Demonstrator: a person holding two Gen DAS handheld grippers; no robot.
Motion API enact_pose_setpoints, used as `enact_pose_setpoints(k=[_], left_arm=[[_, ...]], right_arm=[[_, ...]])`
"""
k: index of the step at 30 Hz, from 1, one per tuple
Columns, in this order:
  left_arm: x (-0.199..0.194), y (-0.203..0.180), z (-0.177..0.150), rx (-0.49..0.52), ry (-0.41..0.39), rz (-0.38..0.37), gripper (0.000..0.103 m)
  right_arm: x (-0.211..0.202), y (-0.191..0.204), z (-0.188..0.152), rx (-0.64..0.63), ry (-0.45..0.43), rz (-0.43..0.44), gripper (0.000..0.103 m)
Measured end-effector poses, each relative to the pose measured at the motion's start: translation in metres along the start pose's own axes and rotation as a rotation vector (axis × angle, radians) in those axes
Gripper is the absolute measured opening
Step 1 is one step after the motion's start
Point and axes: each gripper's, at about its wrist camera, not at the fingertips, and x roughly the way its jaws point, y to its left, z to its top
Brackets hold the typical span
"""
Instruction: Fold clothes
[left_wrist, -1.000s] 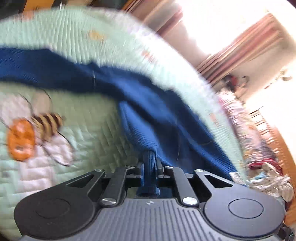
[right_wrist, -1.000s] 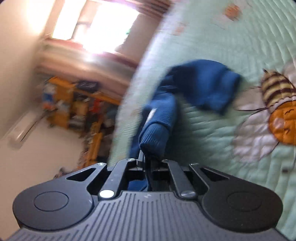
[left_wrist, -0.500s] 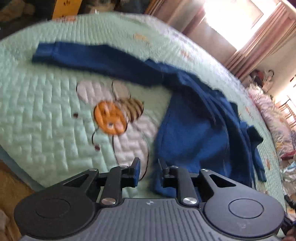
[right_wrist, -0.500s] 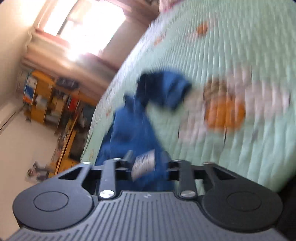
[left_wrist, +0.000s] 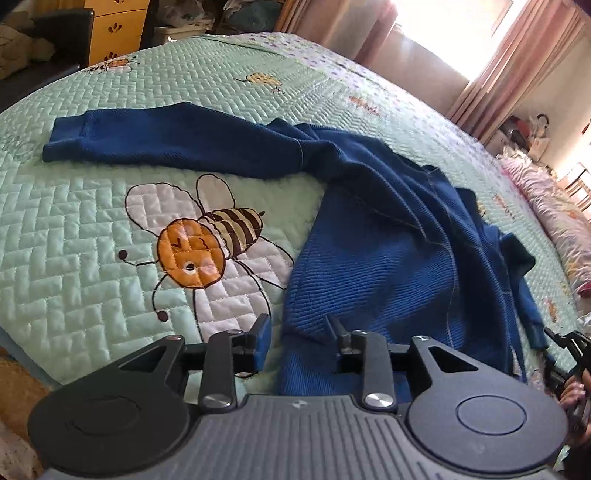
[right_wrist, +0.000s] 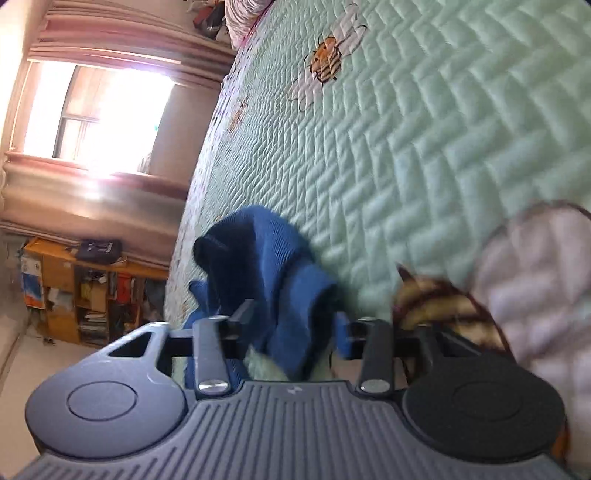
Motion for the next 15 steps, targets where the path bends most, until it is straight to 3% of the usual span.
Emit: enact_pose_setpoints(k=[1,4,9,11,12,13,15], left_arm=[[0.003,-0.002,0.002,0.004,0.004,0.006,0.034],[0.005,-0.010,0.008,0.024,0.005,0.017,0.035],[0.005,-0.022,0.015,0.061,-0.020,0.039,0.043],[0.009,-0.026,0.015,0.061,-0.016,0.030,0.043],[0.011,-0.028,0.014,0.062,-0.013,0.025,0.043],[0.013,-0.030,0.013,0.064,-0.010,0.018,0.043],[0.015,-0.035,0.009,0.075,0.000,0.005,0.043]], right_arm=[[0.007,0.000,0.006,0.000,0.014,-0.016,0.006],[-0.003,0.018,0.044,-0.088,-0.036,-0.033,0.006],[-0.066,0.077,0.152,-0.368,-0.370,-0.092,0.007],[-0.083,0.080,0.186,-0.398,-0.386,-0.162,0.021],[-0.089,0.076,0.197,-0.379,-0.373,-0.196,0.036],[-0.096,0.069,0.198,-0.351,-0.369,-0.214,0.047],[-0.112,0.050,0.185,-0.325,-0.375,-0.214,0.055]])
